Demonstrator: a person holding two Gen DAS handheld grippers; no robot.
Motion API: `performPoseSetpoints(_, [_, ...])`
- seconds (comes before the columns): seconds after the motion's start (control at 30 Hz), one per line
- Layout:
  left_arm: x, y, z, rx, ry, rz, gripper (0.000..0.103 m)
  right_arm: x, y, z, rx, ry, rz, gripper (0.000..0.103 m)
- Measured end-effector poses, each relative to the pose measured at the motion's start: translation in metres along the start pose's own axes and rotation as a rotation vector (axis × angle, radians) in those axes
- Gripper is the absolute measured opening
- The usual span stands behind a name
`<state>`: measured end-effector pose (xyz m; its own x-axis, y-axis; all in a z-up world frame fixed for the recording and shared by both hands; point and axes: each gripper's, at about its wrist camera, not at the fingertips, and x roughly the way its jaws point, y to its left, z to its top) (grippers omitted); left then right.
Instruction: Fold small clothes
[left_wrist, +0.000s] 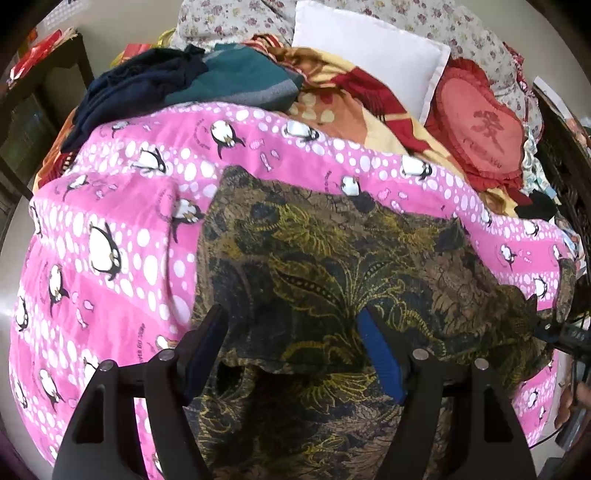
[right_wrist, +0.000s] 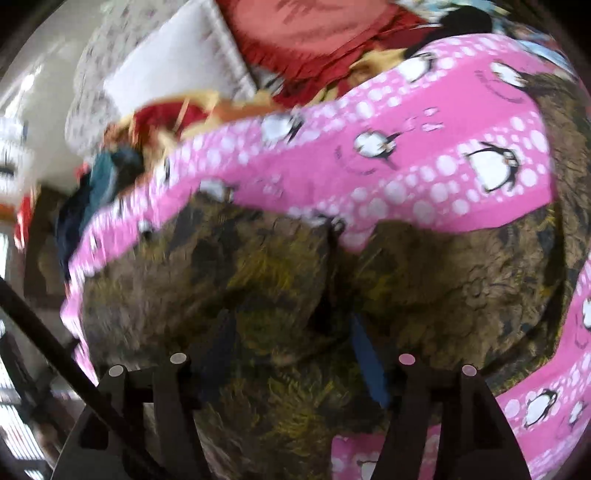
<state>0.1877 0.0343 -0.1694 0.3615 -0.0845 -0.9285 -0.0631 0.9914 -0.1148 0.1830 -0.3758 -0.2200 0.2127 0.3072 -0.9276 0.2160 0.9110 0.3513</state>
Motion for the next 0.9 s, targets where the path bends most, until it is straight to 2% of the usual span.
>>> performPoseSetpoints(0.03, [0.005,-0.001,-0.001,0.001,0.015,0.003,0.073,0.003,0.003,-0.002,-0.018,0.005,-0.016,0.024])
performPoseSetpoints(0.07, [0.008,-0.002,-0.003,0.000,0.031,0.007,0.073,0.000,0.003,-0.006,-0.021,-0.012,-0.013,0.012])
performPoseSetpoints(0.17, [0.015,-0.002,-0.009,0.003,0.057,0.004,0.074,-0.018,0.000,-0.019,-0.006,-0.067,-0.036,0.012])
performPoseSetpoints(0.27, [0.026,-0.003,-0.016,0.017,0.086,0.039,0.075,-0.009,-0.008,-0.029,0.004,-0.027,-0.065,0.013])
performPoseSetpoints(0.33, [0.029,-0.003,-0.019,0.010,0.114,0.062,0.075,-0.008,-0.011,-0.031,0.000,-0.047,-0.071,0.014])
performPoseSetpoints(0.4, [0.020,-0.005,-0.021,-0.003,0.098,0.050,0.075,-0.016,-0.014,-0.029,0.025,-0.041,-0.075,0.022])
performPoseSetpoints(0.47, [0.006,-0.013,-0.022,0.002,0.076,0.035,0.075,-0.034,-0.019,-0.031,0.052,-0.081,-0.066,0.023])
performPoseSetpoints(0.6, [-0.011,-0.040,-0.022,0.048,0.039,-0.003,0.078,-0.053,-0.018,-0.034,0.059,-0.135,0.021,0.023])
performPoseSetpoints(0.8, [0.010,-0.094,-0.025,0.091,0.057,-0.067,0.079,-0.023,-0.006,-0.031,0.015,-0.111,0.026,0.023])
performPoseSetpoints(0.87, [0.031,-0.112,-0.030,0.112,0.106,-0.065,0.079,-0.005,-0.010,-0.033,0.021,-0.070,0.039,0.023])
performPoseSetpoints(0.9, [0.041,-0.118,-0.032,0.124,0.144,-0.056,0.079,-0.008,-0.012,-0.033,0.016,-0.086,0.061,0.023])
